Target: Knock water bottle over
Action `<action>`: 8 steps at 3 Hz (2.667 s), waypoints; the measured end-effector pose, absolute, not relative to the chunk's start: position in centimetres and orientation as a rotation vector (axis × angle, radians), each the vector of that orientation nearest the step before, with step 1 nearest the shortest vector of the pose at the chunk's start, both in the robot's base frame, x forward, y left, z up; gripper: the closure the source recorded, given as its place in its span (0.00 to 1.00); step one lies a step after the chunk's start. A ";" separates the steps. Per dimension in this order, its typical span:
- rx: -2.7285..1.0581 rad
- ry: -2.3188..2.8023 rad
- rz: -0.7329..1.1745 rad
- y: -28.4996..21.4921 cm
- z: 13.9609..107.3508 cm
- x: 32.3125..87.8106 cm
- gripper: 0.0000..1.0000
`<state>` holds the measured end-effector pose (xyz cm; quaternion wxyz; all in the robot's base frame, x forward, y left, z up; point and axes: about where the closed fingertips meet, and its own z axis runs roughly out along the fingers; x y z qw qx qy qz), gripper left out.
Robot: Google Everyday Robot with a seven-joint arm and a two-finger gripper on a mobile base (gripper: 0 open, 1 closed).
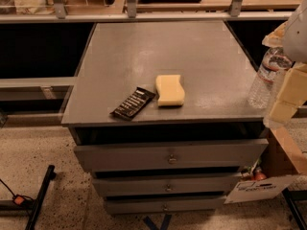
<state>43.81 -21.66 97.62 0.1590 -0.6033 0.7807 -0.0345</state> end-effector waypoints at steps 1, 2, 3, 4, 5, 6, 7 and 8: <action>-1.724 2.232 -0.099 -21.7 97.6 43.8 0.00; -1.657 2.270 -0.144 -23.8 97.7 44.9 0.00; -1.582 2.289 -0.185 -26.8 97.7 46.0 0.00; -1.523 2.313 -0.202 -29.4 97.3 46.6 0.00; -1.457 2.316 -0.183 -31.6 97.1 46.8 0.00; -1.384 2.319 -0.148 -33.6 96.8 46.8 0.00; -1.318 2.315 -0.094 -34.9 96.2 47.3 0.00; -1.205 2.325 -0.070 -34.5 94.2 50.6 0.00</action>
Offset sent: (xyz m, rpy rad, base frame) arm 0.0250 -0.0521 -0.0050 -0.0304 -0.0308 -0.1394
